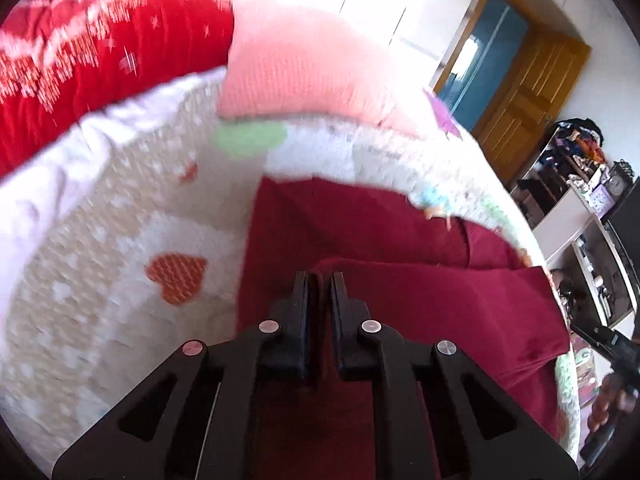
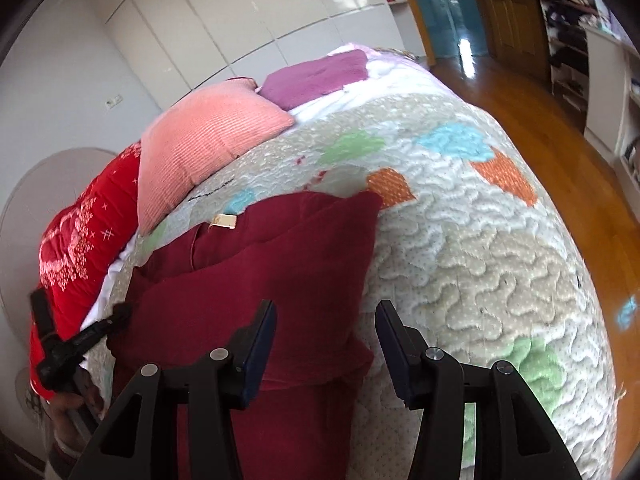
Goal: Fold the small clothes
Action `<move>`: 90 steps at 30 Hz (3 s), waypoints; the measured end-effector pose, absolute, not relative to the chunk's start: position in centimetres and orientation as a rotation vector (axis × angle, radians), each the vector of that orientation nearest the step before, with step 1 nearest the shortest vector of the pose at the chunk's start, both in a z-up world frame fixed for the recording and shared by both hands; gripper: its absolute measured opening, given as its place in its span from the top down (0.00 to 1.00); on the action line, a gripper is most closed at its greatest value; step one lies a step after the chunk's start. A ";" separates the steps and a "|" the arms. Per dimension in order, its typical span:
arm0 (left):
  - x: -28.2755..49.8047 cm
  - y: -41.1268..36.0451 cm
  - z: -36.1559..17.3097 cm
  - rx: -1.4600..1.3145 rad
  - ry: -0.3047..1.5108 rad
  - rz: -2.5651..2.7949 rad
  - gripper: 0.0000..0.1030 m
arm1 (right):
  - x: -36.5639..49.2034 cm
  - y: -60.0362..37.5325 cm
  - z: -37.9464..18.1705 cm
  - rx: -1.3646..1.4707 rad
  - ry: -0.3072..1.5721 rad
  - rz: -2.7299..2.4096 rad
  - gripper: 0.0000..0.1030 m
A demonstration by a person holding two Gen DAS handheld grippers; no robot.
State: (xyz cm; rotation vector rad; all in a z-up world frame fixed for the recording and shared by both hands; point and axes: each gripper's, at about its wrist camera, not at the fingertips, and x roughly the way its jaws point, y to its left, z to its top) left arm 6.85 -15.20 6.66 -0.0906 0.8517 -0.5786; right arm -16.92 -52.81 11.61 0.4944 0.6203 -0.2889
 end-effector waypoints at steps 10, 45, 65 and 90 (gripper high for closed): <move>8.2 -13.8 5.9 -0.098 0.887 -0.538 0.92 | -13.4 -49.2 12.9 0.327 0.632 -0.240 0.52; 6.9 -15.8 3.0 -0.005 0.967 -0.342 0.38 | -13.3 -48.9 7.7 0.134 0.745 -0.406 0.68; -1.0 -13.5 6.9 0.060 0.878 -0.386 0.38 | -18.6 -44.5 9.1 0.248 0.701 -0.327 0.53; 2.2 -14.0 4.6 0.016 0.973 -0.385 0.31 | -17.7 -46.4 8.2 0.285 0.721 -0.315 0.51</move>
